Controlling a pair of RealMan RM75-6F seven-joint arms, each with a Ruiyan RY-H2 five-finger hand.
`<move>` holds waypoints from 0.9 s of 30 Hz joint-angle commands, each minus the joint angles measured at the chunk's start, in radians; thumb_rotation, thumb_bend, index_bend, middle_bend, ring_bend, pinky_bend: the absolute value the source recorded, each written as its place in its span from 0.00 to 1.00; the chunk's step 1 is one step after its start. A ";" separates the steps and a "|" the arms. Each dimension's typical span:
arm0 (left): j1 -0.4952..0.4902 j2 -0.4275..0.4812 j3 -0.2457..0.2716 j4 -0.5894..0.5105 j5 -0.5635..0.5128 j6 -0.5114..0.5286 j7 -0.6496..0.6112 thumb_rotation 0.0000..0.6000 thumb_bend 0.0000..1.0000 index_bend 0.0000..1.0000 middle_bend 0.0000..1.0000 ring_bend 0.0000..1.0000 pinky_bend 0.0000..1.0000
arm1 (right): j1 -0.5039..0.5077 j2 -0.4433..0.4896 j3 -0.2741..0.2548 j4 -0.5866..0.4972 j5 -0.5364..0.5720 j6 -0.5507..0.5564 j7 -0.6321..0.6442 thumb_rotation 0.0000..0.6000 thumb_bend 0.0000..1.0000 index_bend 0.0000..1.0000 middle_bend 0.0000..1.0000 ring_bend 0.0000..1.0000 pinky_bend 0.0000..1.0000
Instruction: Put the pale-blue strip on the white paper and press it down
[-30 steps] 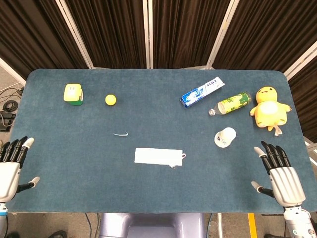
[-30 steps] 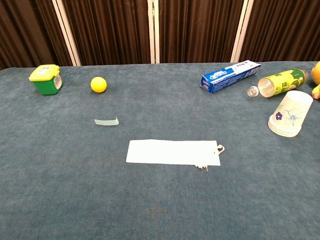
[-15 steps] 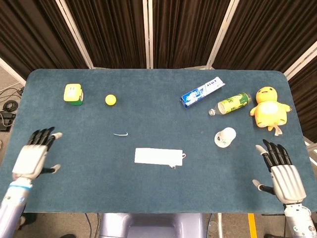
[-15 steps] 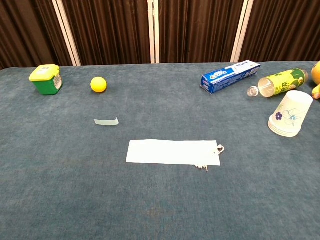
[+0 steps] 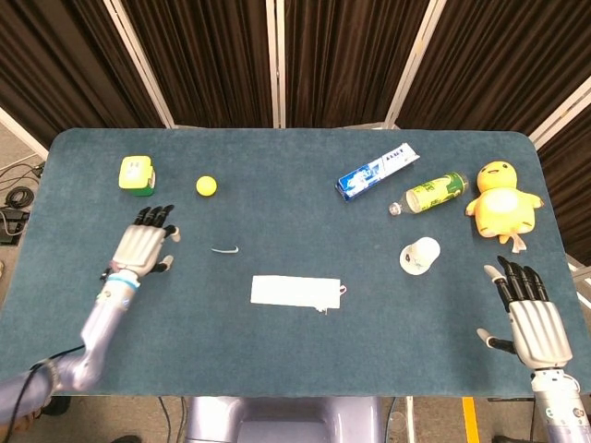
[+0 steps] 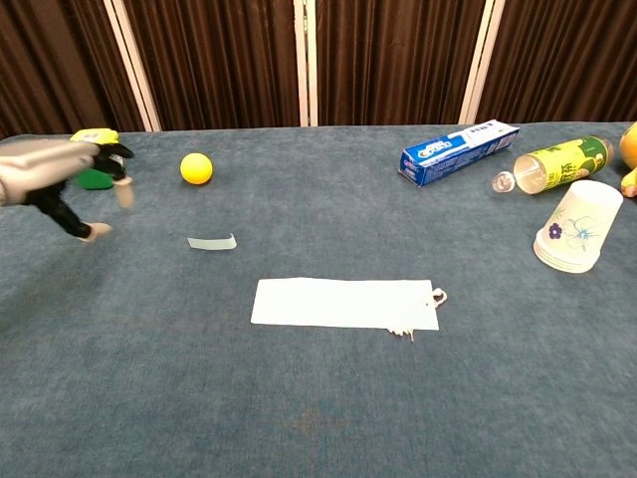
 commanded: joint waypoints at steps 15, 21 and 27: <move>-0.166 -0.222 -0.003 0.248 -0.063 -0.110 -0.013 1.00 0.40 0.47 0.00 0.00 0.00 | -0.003 0.000 0.014 0.018 0.040 -0.001 0.011 1.00 0.00 0.13 0.00 0.00 0.00; -0.182 -0.235 -0.010 0.264 -0.092 -0.117 -0.013 1.00 0.44 0.48 0.00 0.00 0.00 | -0.001 0.000 0.014 0.022 0.043 -0.006 0.015 1.00 0.00 0.13 0.00 0.00 0.00; -0.196 -0.242 -0.006 0.260 -0.135 -0.111 0.029 1.00 0.44 0.49 0.00 0.00 0.00 | 0.002 0.002 0.017 0.025 0.046 -0.009 0.024 1.00 0.00 0.13 0.00 0.00 0.00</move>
